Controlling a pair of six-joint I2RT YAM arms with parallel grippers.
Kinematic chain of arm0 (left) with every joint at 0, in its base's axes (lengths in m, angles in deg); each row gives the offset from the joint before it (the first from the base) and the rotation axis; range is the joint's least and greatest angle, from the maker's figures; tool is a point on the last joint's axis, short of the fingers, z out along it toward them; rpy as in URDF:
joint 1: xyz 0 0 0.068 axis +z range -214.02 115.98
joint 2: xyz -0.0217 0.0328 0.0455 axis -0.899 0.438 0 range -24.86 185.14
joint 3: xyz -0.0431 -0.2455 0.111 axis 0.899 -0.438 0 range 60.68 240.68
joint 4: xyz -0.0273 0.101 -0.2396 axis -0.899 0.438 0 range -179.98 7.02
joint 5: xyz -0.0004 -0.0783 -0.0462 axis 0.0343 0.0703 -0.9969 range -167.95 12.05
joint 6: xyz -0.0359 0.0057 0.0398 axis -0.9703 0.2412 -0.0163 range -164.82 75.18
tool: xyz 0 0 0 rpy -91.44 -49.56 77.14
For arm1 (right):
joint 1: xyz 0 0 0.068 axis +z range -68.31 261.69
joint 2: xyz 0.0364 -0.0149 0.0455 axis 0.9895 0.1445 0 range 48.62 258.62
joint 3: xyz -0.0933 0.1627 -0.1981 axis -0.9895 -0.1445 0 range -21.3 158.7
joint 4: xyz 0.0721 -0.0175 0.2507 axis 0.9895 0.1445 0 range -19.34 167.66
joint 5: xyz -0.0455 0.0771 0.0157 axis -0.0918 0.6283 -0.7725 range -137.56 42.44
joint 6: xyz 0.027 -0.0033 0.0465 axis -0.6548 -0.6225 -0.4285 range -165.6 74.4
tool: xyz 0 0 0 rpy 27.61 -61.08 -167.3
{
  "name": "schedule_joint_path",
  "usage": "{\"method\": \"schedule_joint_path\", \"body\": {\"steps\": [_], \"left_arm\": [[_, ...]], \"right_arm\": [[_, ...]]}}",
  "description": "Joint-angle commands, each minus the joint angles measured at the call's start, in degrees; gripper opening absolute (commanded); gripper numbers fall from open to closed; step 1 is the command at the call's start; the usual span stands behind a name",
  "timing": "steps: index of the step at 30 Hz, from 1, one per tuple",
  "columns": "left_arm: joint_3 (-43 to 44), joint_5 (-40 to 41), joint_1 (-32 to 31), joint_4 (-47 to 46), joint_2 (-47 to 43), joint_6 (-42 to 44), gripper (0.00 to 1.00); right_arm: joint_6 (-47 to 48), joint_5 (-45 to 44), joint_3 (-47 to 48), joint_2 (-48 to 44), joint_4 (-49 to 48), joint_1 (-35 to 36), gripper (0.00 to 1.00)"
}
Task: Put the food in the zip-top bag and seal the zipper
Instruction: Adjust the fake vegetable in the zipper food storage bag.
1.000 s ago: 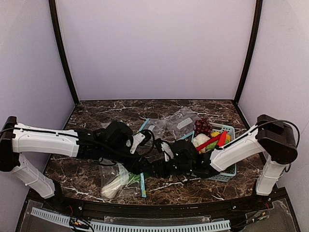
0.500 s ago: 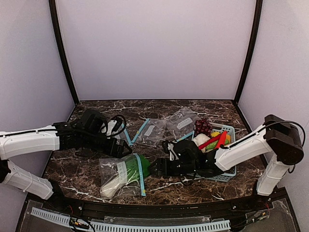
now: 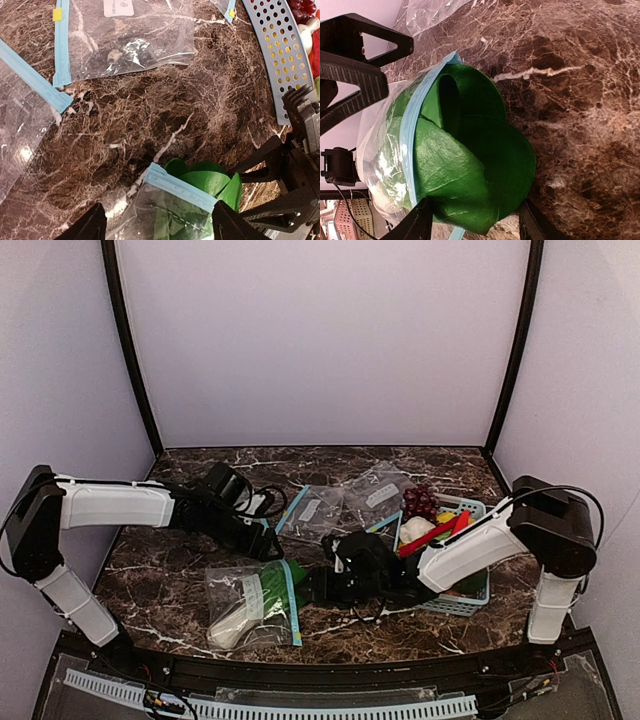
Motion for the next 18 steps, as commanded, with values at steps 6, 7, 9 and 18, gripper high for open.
{"method": "schedule_joint_path", "body": {"steps": [6,7,9,18], "left_arm": [[1.6,-1.4,0.1,-2.0,6.3,2.8,0.61],[1.4,-2.3,0.1,-2.5,7.1,2.6,0.6],[1.0,-3.3,0.1,-3.3,8.0,2.3,0.55],[-1.1,-5.0,0.1,-6.2,7.4,0.6,0.28]], "right_arm": [[1.8,2.6,3.0,4.1,-4.4,-0.7,0.48],[2.1,2.9,3.0,4.3,-5.1,-0.7,0.48],[3.3,3.9,2.8,4.8,-7.8,-0.8,0.48],[6.5,8.1,3.6,7.1,-13.2,-1.3,0.47]]}}
